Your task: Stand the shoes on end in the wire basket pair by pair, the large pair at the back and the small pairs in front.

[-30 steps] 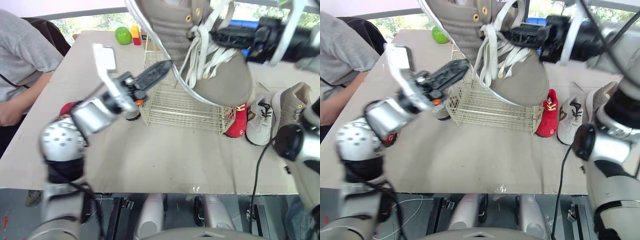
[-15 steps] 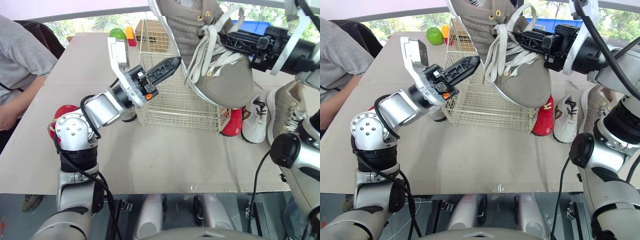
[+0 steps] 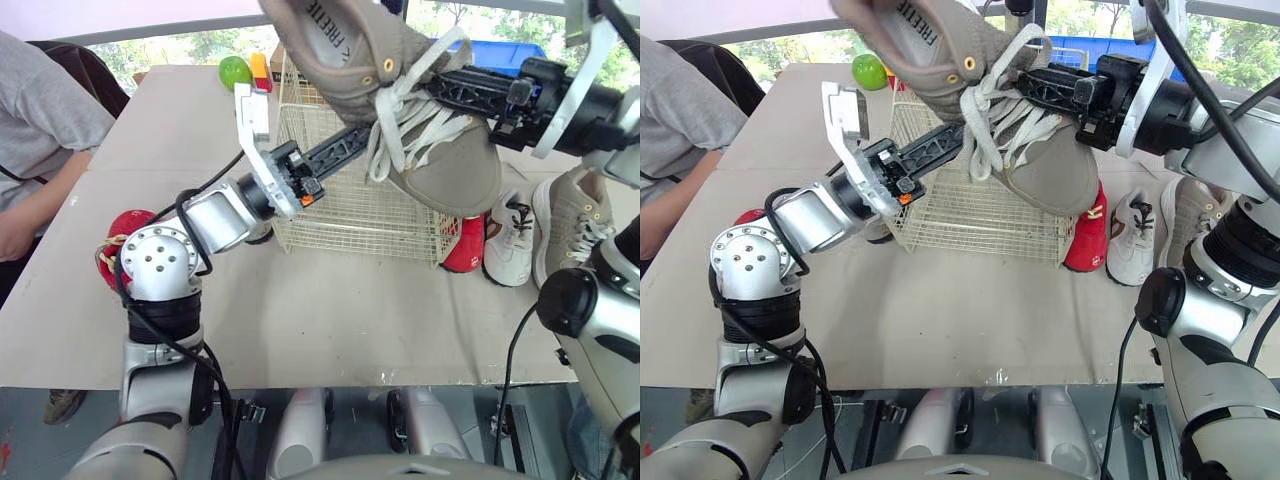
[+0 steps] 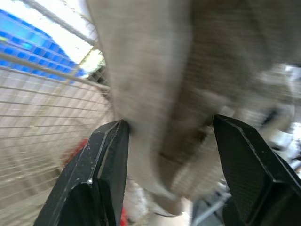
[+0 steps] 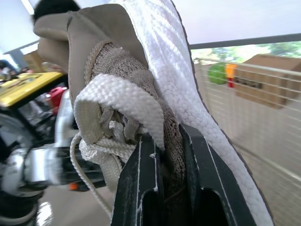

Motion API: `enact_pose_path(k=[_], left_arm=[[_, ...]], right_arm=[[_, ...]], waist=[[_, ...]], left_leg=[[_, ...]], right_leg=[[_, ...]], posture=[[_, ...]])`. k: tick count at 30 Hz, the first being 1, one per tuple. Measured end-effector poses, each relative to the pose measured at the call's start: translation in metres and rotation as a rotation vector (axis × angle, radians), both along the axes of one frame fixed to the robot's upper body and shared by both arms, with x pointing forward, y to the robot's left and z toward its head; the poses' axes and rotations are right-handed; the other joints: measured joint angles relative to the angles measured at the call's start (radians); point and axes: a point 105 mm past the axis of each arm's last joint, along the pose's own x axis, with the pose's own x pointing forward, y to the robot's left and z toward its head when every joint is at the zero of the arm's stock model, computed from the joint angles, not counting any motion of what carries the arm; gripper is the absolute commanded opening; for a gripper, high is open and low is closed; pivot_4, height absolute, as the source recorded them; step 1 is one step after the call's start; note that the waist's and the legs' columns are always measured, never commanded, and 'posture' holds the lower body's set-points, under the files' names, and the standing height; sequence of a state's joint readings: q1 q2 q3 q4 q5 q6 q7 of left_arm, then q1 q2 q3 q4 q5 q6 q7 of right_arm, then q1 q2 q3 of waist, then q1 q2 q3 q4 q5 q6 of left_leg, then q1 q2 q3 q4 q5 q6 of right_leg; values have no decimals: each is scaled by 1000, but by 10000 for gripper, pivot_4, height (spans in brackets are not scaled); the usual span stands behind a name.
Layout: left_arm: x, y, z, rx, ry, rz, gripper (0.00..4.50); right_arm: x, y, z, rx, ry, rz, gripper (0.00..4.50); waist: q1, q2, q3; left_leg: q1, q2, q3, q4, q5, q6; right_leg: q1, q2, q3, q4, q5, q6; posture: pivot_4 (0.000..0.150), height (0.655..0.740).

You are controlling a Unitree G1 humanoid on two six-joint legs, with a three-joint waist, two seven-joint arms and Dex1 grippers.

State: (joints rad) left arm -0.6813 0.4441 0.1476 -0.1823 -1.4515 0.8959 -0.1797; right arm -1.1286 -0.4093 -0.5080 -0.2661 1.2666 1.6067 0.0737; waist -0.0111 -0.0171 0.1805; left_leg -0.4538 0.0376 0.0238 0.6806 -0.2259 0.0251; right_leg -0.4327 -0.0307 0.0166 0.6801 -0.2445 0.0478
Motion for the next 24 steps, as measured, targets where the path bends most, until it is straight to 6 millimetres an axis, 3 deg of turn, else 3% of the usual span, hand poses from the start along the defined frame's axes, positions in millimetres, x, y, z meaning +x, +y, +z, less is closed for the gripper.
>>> enact_pose_path(k=[7, 9, 10, 13, 15, 18, 24], left_arm=[[5, -3, 5, 13, -30, 34, 30956], [5, -5, 5, 20, -38, 43, 24260], [6, -4, 5, 21, -38, 45, 24260], [7, -4, 4, 33, -52, 50, 11749], [7, -5, 4, 38, -62, 47, 6565], [8, -5, 4, 48, -66, 55, 5083], [14, -4, 5, 126, -43, 88, 4239]], right_arm=[[-1, -2, 3, 0, 12, 7, 0], [0, -3, 2, 16, 36, 6, 0], [0, -3, 2, 17, 38, 7, 0], [-2, -4, 3, 22, 44, 1, 0], [-1, -3, 3, 31, 58, -9, 0], [0, -4, 1, 51, 75, -19, 0], [-7, -1, -2, 53, -8, -21, 23363]], waist=[[-1, 0, 0], [-2, 0, 0], [-2, 0, 0], [-2, 0, 0], [-2, 0, 0], [-1, 0, 0], [0, 0, 0]], left_leg=[[0, 0, 1, 0, 0, 0], [0, 0, 1, 0, 0, 0], [0, 0, 1, 0, 0, 0], [0, 0, 1, 0, 0, 0], [0, 0, 1, 0, 0, 0], [0, 0, 1, 0, 0, 0], [-1, 0, 0, 0, 0, 0]], right_leg=[[0, 0, 1, -1, 0, 0], [0, 0, 1, -1, 0, 0], [0, 0, 1, -1, 0, 0], [0, 0, 1, -1, 0, 0], [0, 0, 1, -1, 0, 0], [0, 0, 1, -1, 0, 0], [0, 1, 0, -2, 0, 0]], posture=[[1500, 7400], [1500, 7400], [1500, 7400], [1500, 7400], [1500, 7400], [1500, 7400], [1500, 7400]])
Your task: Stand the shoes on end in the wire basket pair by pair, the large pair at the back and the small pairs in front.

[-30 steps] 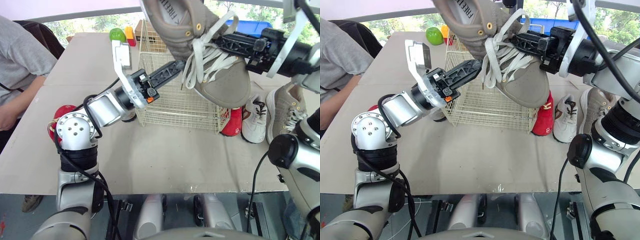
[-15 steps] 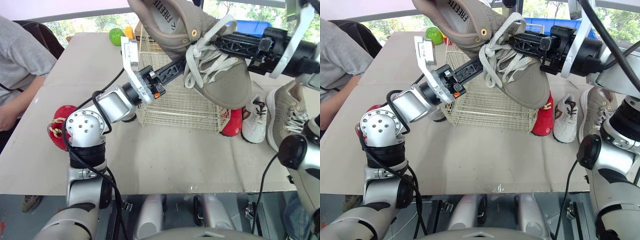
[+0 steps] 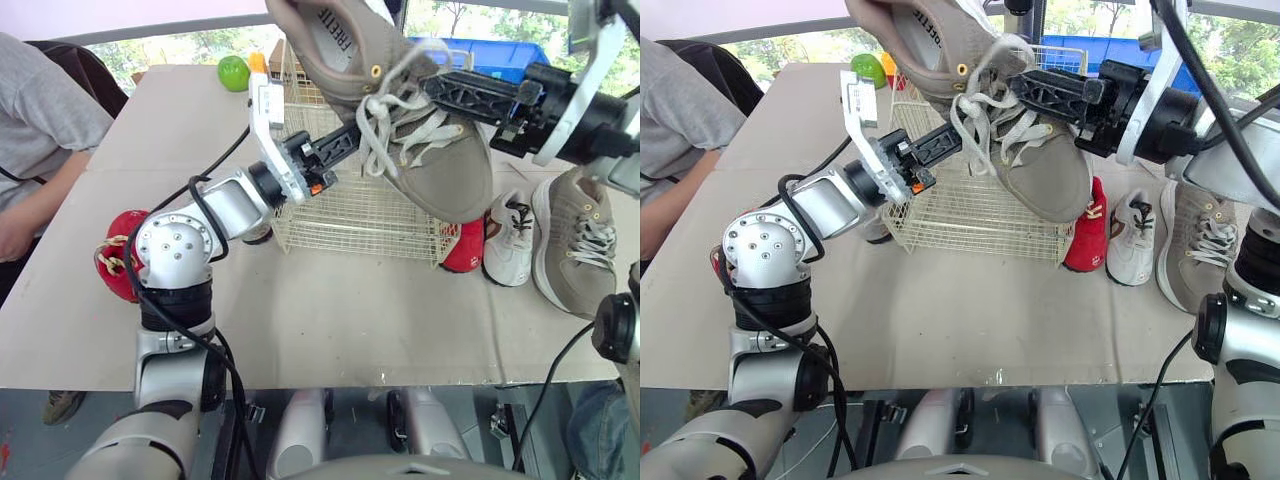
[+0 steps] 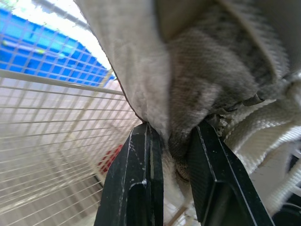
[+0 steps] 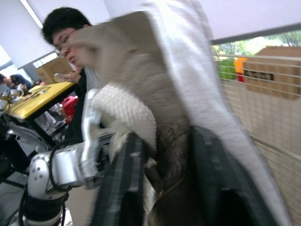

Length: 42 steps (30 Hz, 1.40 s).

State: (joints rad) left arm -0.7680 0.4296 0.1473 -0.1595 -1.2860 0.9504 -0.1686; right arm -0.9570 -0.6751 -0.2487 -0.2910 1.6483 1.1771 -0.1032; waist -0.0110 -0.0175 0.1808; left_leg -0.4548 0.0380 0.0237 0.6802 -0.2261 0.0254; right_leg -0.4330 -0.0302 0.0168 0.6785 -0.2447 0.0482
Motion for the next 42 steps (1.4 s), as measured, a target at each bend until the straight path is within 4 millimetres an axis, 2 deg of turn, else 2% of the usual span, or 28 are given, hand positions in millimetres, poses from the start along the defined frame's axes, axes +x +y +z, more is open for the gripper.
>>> enact_pose_path(k=[2, 5, 8, 11, 12, 14, 16, 17, 19, 22, 24, 28, 30, 33, 42], left_arm=[[6, 8, 8, 56, -7, 48, 4040], [14, 23, 24, 98, -28, 113, 4035], [22, 43, 54, 134, -83, 193, 3985], [30, 50, 79, 152, -139, 248, 3985], [37, 51, 93, 166, -179, 287, 3985], [47, 61, 122, 211, -306, 401, 3967], [51, 68, 139, 282, -454, 485, 3967], [54, 67, 142, 318, -508, 500, 3967], [63, 65, 134, 379, -551, 501, 3967], [86, 59, 102, 511, -534, 477, 3967], [87, 60, 99, 521, -532, 476, 3967], [94, 53, 81, 670, -615, 435, 3967], [96, 52, 66, 731, -611, 407, 3967], [99, 49, 33, 829, -569, 327, 3967], [95, 53, 32, 875, -551, 299, 3967]], right_arm=[[-7, -1, -2, -65, -132, -41, 31778], [-18, -4, -2, -93, -310, -72, 32319], [-27, -9, -24, -141, -424, -81, 32319], [-33, -14, -38, -174, -479, -114, 32319], [-35, -18, -49, -190, -468, -137, 32319], [-32, -24, -69, -204, -411, -185, 37632], [-29, -31, -79, -196, -375, -226, 44182], [-30, -31, -80, -189, -370, -232, 44182], [-33, -30, -78, -171, -389, -238, 44182], [-44, -30, -84, -194, -398, -252, 44182], [-45, -31, -85, -198, -395, -256, 44182], [-52, -33, -99, -233, -365, -293, 44182], [-54, -33, -101, -235, -358, -298, 44182], [-57, -32, -103, -223, -350, -309, 44182], [-56, -24, -107, -204, -341, -293, 44182]], waist=[[1, 0, 0], [1, 0, 0], [1, -1, 1], [6, -2, 1], [12, -3, 1], [18, -3, 1], [17, -3, 1], [18, -3, 1], [19, -3, 1], [25, -3, 1], [24, -3, 1], [25, -4, 1], [23, -4, 1], [22, -4, 1], [10, -4, 1]], left_leg=[[-1, 0, -1, 0, 0, 0], [0, 0, -1, 0, 0, 0], [0, 0, -1, 0, 0, 0], [0, -1, -1, 0, 0, -1], [0, -1, 0, 0, 0, -1], [1, -1, 4, 0, 1, -1], [4, -1, 9, -2, 1, -2], [5, -1, 10, -3, 1, -2], [5, 0, 10, -3, 1, -2], [3, 0, 9, -3, 0, -1], [3, 0, 9, -3, 0, -1], [3, 0, 9, -3, 0, -1], [4, 0, 10, -3, 0, -1], [4, 0, 9, -2, 0, 0], [5, 1, 10, -2, 0, 0]], right_leg=[[0, 0, -1, -1, 0, 0], [0, 0, -1, -1, 0, 0], [0, 0, -1, -1, 0, 0], [1, 0, -2, -1, 0, 0], [1, 0, -4, -1, 0, 0], [1, 0, -2, -1, 0, 0], [2, 0, 2, -1, 0, 0], [2, 0, 3, -1, 0, 0], [2, 0, 2, 0, 0, 0], [2, 0, 1, -2, 0, 0], [1, 0, 2, -2, 0, 0], [2, 0, 2, -3, 0, 0], [2, 0, 3, -2, 0, 0], [2, 0, 2, 0, 0, 0], [2, 1, 3, 0, 0, 0]], posture=[[1500, 7400], [1500, 7400], [1500, 7400], [1500, 7400], [1500, 7400], [1500, 7400], [1500, 7400], [1500, 7400], [1500, 7400], [1500, 7400], [1500, 7400], [1500, 7400], [1500, 7400], [1500, 7400], [1500, 7400]])
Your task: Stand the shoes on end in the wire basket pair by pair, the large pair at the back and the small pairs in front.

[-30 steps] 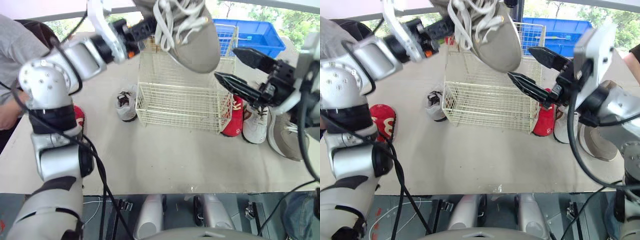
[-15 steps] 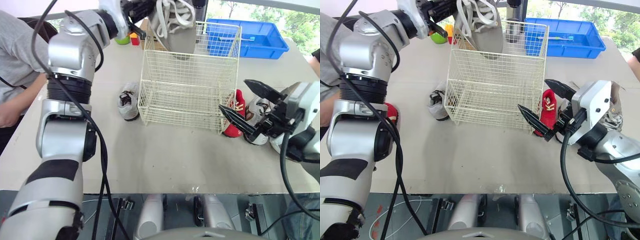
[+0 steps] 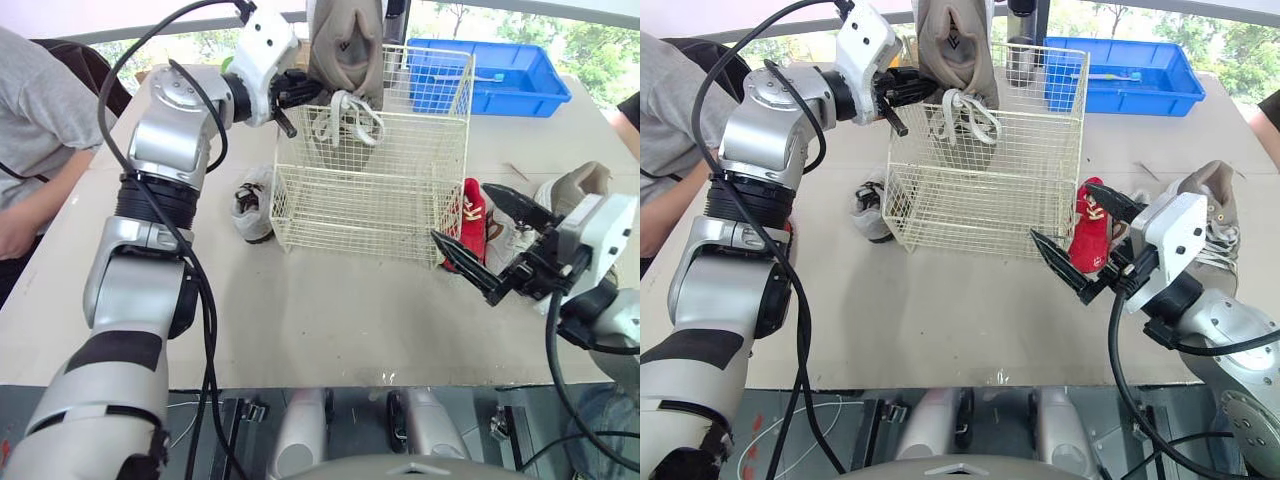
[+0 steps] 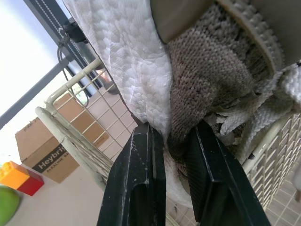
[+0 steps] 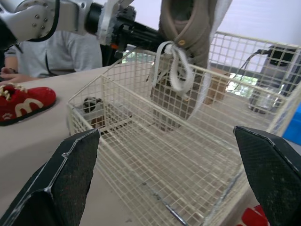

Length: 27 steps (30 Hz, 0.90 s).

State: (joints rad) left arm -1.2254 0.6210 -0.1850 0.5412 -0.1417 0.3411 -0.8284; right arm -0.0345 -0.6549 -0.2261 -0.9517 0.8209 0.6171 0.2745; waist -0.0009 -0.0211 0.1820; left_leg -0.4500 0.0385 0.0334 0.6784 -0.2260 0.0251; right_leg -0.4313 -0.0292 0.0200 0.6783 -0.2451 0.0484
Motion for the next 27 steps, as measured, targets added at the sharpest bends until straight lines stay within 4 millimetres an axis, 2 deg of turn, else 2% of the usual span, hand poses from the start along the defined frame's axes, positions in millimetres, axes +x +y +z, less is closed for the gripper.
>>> enact_pose_path(k=[5, 6, 10, 12, 16, 20, 22, 25, 27], left_arm=[[-1, 8, 2, -2, 24, 24, 3967], [-2, 9, 2, -2, 28, 26, 13629], [-6, 13, 10, 23, -2, 42, 30453], [-7, 21, 15, -5, 6, 68, 39852], [-24, 38, 38, -191, 58, 79, 39852], [-39, 50, 60, -334, 20, 55, 39852], [-45, 45, 57, -314, -8, 14, 39852], [-42, 27, 35, -234, -12, -35, 39852], [-40, 14, 27, -240, 3, -68, 39852]], right_arm=[[4, -1, -2, -2, 6, -2, 44182], [4, -1, -3, -3, 7, -3, 45000], [4, -1, -4, -5, 11, 5, 45000], [4, -1, -6, -8, 23, 3, 45000], [16, -12, -20, -16, 138, -61, 45000], [27, -31, -16, -28, 148, -134, 45000], [29, -32, -15, -44, 149, -131, 45000], [30, -27, -6, -45, 127, -96, 45000], [28, -25, -4, -52, 121, -72, 45000]], waist=[[-14, 0, 0], [-15, 0, 0], [-17, 0, 0], [-16, 0, 0], [-13, 0, 0], [-8, 0, 0], [-5, 0, -1], [0, 0, -1], [6, 0, -1]], left_leg=[[0, 0, 0, 0, 0, 0], [1, 0, 0, 0, 0, 0], [1, 1, 0, 0, 0, 0], [1, 1, 0, 0, 0, 0], [1, 1, 0, 0, 0, 0], [1, 1, -1, 1, 0, 0], [1, 1, 0, 2, 0, 0], [1, 1, -1, 3, 0, 0], [0, 1, -1, 5, 0, 0]], right_leg=[[0, 0, 0, 0, 0, 0], [0, 0, 0, 1, 0, 0], [0, 1, 1, 1, 0, 0], [0, 1, 1, 1, 0, 0], [0, 0, 1, 1, 0, 0], [1, 0, 0, 1, 0, 0], [2, 0, -1, 1, 0, 0], [2, 0, -1, 2, 0, 0], [3, 0, -1, 2, 0, 0]], posture=[[1500, 7400], [1500, 7400], [1500, 7400], [1500, 7400], [1500, 7400], [1500, 7400], [1500, 7400], [1500, 7400], [1500, 7400]])
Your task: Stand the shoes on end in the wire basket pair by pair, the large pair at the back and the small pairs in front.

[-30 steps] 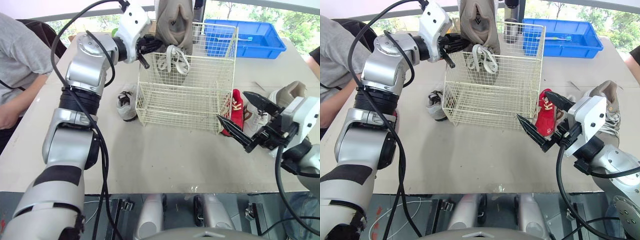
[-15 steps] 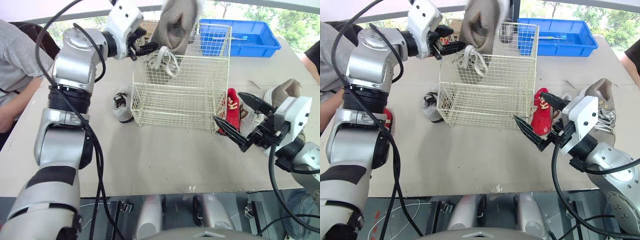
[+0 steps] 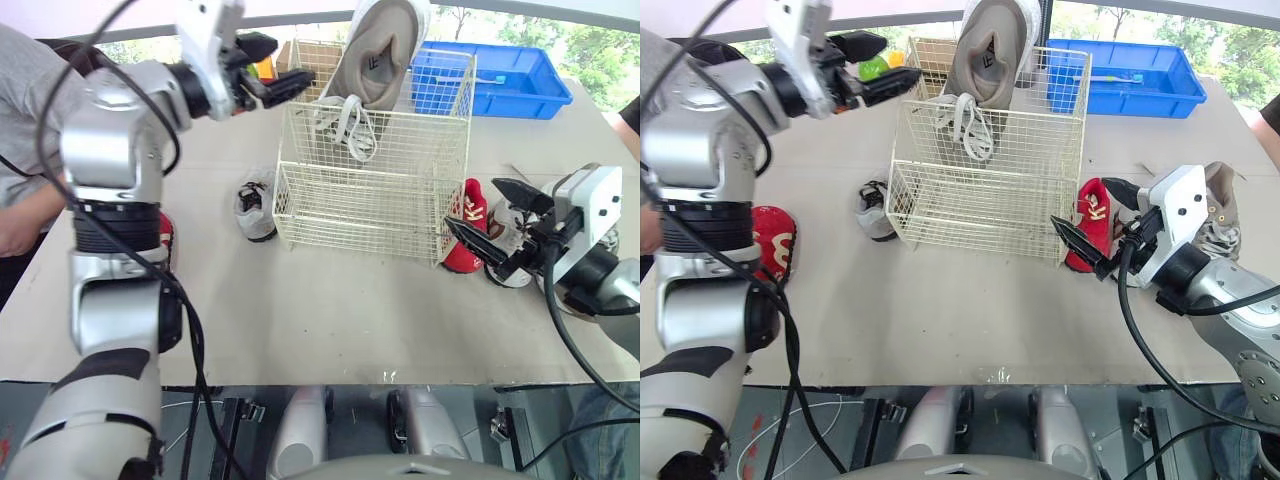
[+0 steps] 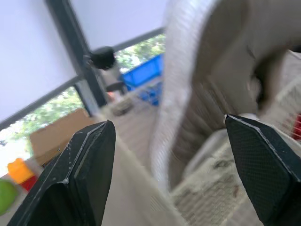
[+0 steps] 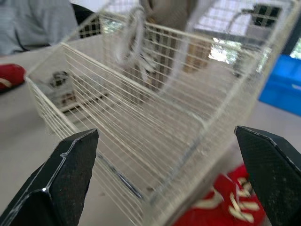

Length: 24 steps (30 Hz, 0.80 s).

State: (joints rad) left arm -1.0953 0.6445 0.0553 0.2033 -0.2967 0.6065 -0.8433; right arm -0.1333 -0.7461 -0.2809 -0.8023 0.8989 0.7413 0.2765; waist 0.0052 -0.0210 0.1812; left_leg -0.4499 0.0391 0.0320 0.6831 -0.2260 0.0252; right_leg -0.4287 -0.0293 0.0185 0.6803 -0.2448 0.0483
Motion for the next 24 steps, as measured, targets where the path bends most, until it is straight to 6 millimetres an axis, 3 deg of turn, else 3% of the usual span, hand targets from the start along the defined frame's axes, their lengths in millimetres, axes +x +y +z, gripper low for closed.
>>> enact_pose_path(k=[2, 4, 8, 17, 20, 24], left_arm=[[-6, -15, 1, 8, -32, -46, 39852], [-8, -19, 1, 16, -58, -56, 39852], [-1, -40, -2, -43, -89, -50, 39852], [17, -58, -13, -51, -148, 93, 39852], [24, -69, -16, -49, -173, 102, 31690], [28, -76, -20, -92, -169, 103, 13591]], right_arm=[[-5, 4, 4, -31, -36, 47, 45000], [-8, 5, 8, -29, -51, 59, 45000], [-13, 5, 10, -48, -64, 64, 45000], [-18, 8, 11, -36, -65, 59, 45000], [-18, 9, 11, -32, -63, 57, 45000], [-19, 10, 11, -25, -63, 60, 45000]], waist=[[2, 0, 0], [1, 0, 0], [11, 0, 0], [6, 0, 0], [9, 0, -1], [8, -1, -1]], left_leg=[[0, 0, 1, 0, 0, 0], [0, 0, 0, 0, 0, 0], [0, 0, -1, 1, 0, 0], [1, 0, 0, 1, 0, 0], [1, -1, 0, 1, 0, 0], [1, -1, -1, 2, 0, 0]], right_leg=[[0, 0, 1, -1, 0, 0], [0, 0, 1, 0, 0, 0], [1, 0, -1, -1, 0, 0], [2, 0, 1, 0, 0, 0], [2, 0, 0, 0, 0, 0], [2, 0, 1, 0, 0, 0]], posture=[[1500, 7400], [1500, 7400], [1500, 7400], [1500, 7400], [1500, 7400], [1500, 7400]])
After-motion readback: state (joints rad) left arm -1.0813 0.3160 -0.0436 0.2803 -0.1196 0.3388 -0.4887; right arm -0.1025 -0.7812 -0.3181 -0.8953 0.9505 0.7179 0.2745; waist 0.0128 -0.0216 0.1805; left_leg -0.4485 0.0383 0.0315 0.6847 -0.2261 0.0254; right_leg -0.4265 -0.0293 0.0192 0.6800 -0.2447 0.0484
